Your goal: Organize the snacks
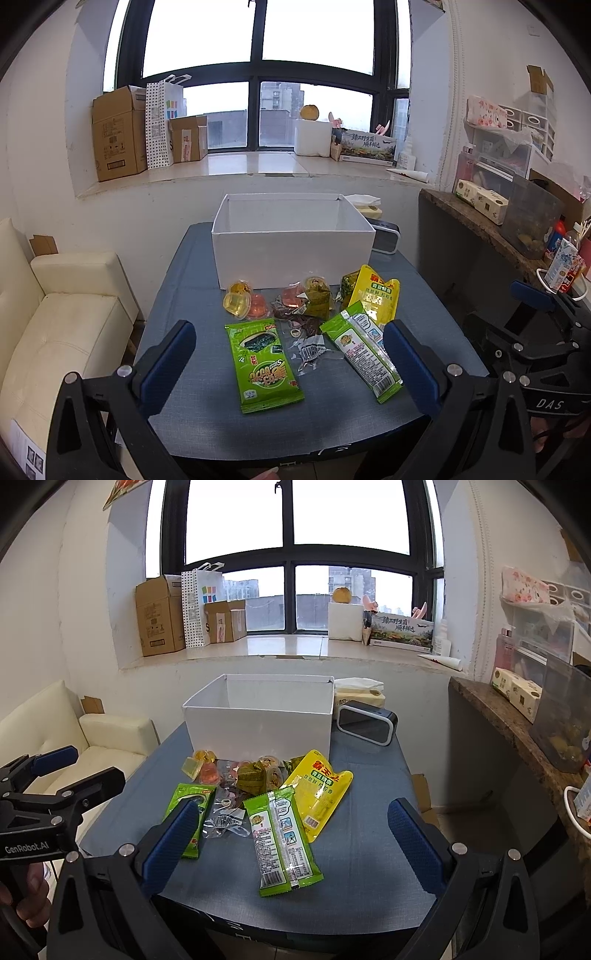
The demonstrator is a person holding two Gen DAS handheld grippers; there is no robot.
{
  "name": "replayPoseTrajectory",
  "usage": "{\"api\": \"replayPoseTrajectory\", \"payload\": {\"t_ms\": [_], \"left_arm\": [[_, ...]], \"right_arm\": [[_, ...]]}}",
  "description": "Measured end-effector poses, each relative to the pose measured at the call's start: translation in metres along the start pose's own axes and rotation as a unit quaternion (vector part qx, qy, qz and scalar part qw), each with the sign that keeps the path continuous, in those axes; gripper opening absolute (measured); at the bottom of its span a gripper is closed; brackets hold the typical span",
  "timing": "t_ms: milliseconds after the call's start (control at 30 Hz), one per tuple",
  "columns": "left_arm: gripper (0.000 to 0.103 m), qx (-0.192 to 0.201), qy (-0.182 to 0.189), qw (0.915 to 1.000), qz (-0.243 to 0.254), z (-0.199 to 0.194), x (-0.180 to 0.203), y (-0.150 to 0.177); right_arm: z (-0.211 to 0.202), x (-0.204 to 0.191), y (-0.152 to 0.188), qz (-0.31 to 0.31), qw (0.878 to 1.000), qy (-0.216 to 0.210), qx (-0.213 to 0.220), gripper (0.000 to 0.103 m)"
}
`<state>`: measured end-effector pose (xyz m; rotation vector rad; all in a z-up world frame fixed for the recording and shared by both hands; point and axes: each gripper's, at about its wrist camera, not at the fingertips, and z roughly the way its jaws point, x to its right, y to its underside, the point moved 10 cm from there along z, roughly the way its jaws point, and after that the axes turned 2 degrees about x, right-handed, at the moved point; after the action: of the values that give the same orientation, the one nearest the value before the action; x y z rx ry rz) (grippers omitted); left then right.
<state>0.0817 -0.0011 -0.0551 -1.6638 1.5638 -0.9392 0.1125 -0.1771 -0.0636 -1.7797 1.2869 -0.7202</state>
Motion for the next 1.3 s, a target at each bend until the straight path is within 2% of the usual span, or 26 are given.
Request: {"api": "replayPoseTrajectory", "payload": {"t_ms": [1300], "left_arm": [[0.103, -0.006, 0.003, 0.9999, -0.009, 0.0014, -0.0036, 0.0024]], "right_arm": [[-0.0011, -0.0066, -0.0026, -0.011, 1.0, -0.003, 0.001, 0.103]]}}
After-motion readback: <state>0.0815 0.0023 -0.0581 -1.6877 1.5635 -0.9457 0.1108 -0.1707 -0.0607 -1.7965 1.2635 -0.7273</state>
